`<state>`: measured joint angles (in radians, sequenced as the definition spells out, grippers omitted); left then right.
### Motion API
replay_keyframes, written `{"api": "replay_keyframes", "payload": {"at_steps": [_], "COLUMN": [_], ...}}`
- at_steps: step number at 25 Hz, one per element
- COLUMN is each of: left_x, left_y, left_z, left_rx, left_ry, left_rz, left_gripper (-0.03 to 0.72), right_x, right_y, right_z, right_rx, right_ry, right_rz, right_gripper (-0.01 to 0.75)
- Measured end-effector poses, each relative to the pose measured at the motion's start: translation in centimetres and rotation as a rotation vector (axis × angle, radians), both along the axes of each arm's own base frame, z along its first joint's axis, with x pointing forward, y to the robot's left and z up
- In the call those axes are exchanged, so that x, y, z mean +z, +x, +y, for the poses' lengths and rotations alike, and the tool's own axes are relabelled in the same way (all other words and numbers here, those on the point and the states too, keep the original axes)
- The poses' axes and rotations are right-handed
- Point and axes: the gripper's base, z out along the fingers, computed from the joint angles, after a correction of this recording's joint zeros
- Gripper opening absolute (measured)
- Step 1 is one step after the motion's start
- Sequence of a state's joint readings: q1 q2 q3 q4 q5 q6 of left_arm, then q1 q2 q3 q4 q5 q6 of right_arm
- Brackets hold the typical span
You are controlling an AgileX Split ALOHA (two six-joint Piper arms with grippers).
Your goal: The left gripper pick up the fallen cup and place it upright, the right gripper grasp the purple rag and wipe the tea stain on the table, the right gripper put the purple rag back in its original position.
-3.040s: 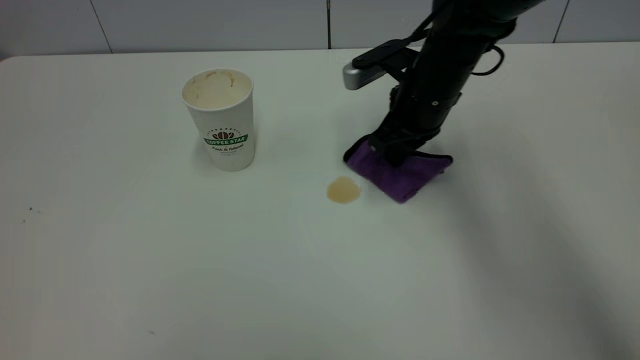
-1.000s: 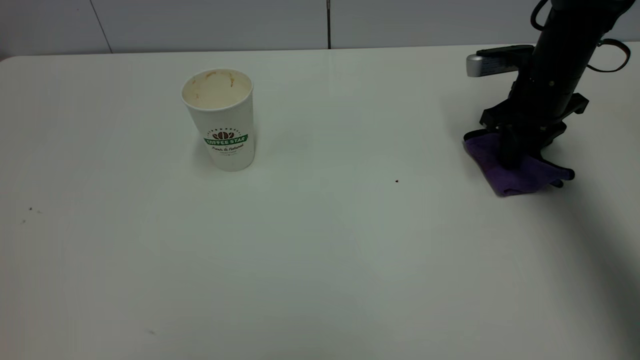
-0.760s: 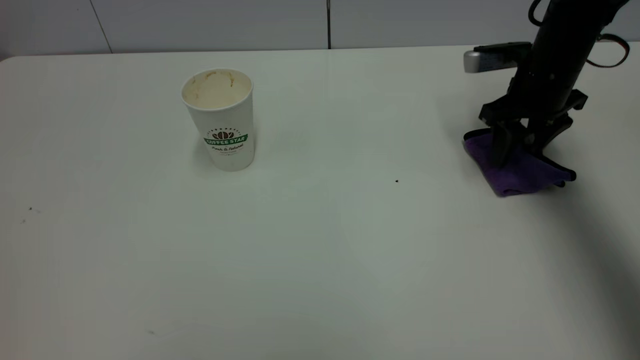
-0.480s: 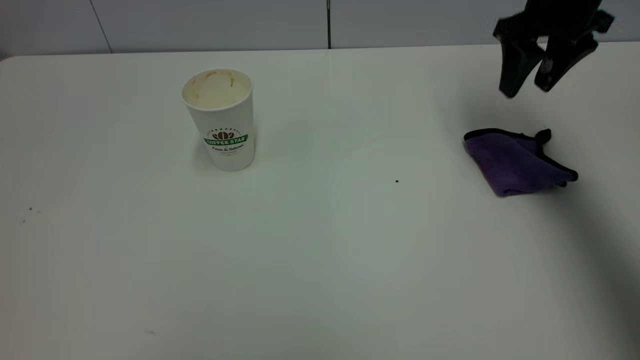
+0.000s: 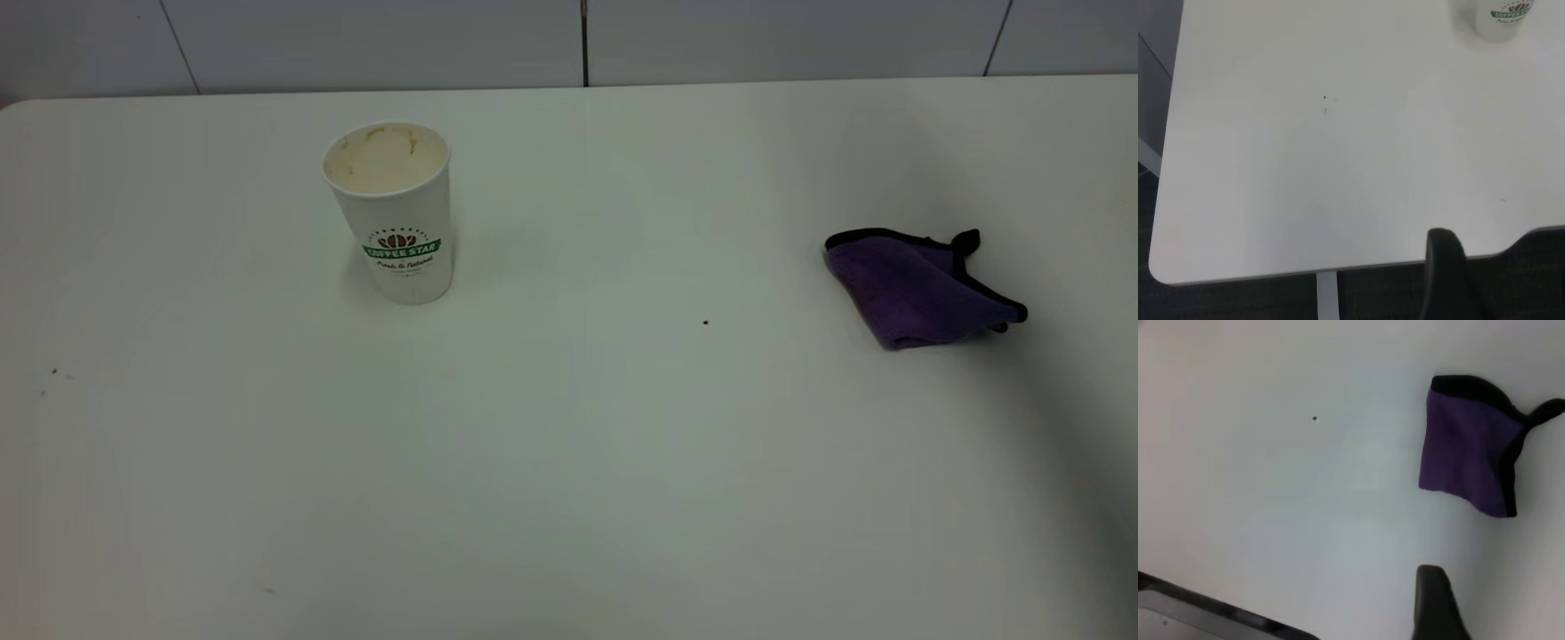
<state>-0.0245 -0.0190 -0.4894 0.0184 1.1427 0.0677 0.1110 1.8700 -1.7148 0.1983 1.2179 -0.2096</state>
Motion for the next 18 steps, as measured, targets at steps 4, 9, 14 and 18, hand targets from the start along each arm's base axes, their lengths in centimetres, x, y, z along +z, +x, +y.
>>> {"api": "replay_keyframes", "payload": {"at_steps": [4, 9, 14, 18], "left_x": [0.0, 0.0, 0.0, 0.0], "left_y": [0.0, 0.0, 0.0, 0.0], "left_z": [0.0, 0.0, 0.0, 0.0], "left_rx": [0.0, 0.0, 0.0, 0.0], "left_ry": [0.001, 0.001, 0.001, 0.001], "left_rz": [0.0, 0.0, 0.0, 0.0], "left_gripper": [0.449, 0.449, 0.449, 0.449], "right_x": [3.0, 3.1, 2.6, 2.3], "right_y": [-5.3, -12.4, -18.6, -23.7], "right_z": [-0.5, -1.8, -2.7, -3.3], "right_rx": [-0.022, -0.025, -0.027, -0.035], "right_ry": [0.008, -0.056, -0.068, -0.059], "right_rz": [-0.03, -0.009, -0.024, -0.079], "right_gripper": [0.498, 0.498, 0.498, 0.498]}}
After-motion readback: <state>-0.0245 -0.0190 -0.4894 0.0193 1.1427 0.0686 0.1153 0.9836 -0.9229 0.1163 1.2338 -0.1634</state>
